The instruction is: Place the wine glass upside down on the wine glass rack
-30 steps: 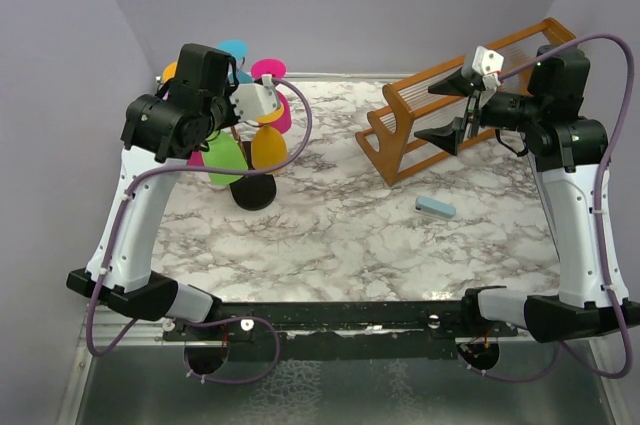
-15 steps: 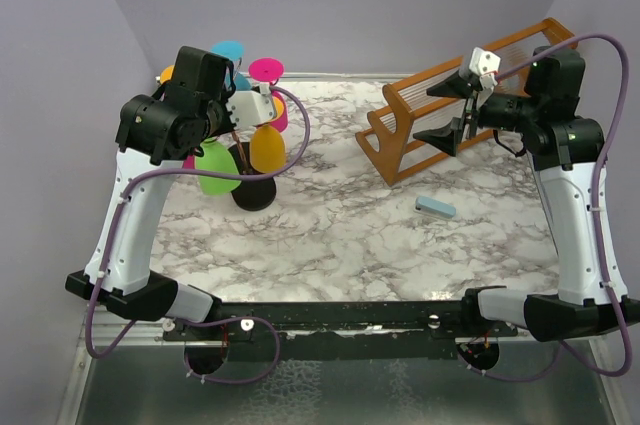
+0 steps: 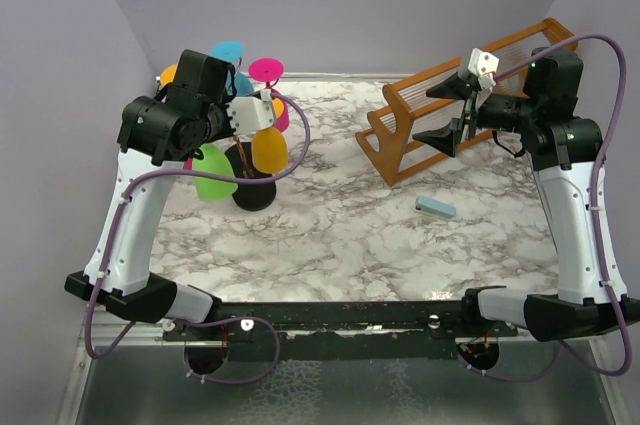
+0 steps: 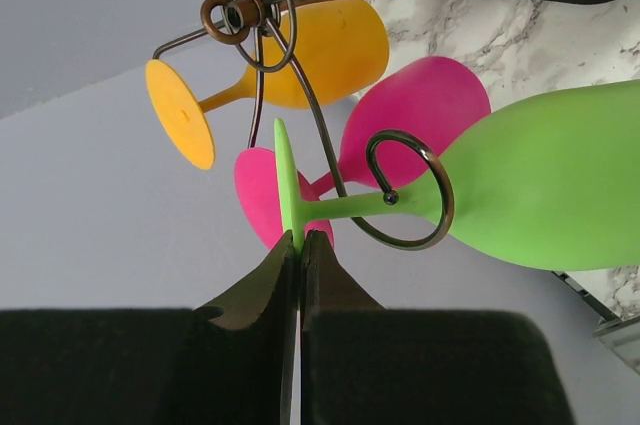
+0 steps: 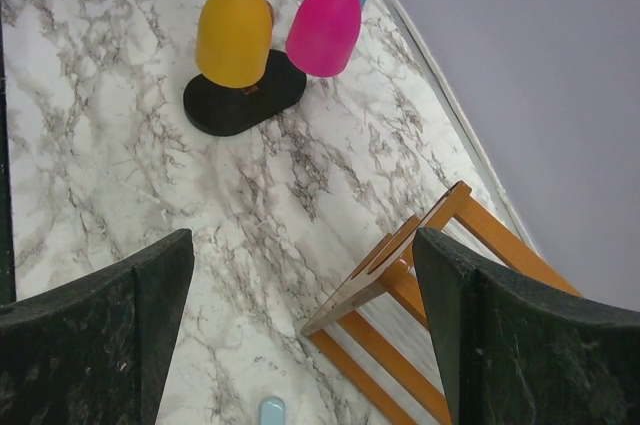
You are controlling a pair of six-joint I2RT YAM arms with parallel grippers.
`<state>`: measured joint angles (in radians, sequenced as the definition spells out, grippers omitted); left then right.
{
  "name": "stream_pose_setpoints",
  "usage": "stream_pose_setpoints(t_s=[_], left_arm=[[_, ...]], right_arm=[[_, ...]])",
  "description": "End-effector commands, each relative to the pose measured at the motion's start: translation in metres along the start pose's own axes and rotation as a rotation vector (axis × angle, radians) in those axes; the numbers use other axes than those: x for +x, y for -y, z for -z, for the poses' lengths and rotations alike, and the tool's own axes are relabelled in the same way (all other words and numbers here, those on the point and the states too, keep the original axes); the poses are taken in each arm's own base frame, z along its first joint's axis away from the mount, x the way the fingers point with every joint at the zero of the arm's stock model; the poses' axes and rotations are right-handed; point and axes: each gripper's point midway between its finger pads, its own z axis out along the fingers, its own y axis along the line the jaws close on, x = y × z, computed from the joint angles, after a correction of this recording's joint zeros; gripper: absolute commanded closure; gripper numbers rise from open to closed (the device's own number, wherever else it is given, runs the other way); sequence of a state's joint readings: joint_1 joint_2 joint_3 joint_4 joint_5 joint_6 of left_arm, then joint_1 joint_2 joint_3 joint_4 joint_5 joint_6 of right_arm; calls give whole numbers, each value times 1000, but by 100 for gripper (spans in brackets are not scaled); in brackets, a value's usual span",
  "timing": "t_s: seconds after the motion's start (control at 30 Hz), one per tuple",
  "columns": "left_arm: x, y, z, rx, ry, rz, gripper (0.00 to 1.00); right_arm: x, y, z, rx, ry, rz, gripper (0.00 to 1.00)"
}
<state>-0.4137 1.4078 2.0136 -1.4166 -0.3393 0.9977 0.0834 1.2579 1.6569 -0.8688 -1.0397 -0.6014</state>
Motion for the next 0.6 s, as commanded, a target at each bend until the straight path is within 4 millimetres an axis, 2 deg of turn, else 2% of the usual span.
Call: stream_pose_setpoints(t_s=[0.0,0.57], left_arm=[[-2,3,10,-4,49,-4,100],[-6,4,22,-14,109,-13,100]], right_arm=[[5,3,1,16,-15,1,10],[2,-2,5,25,-12,12,10]])
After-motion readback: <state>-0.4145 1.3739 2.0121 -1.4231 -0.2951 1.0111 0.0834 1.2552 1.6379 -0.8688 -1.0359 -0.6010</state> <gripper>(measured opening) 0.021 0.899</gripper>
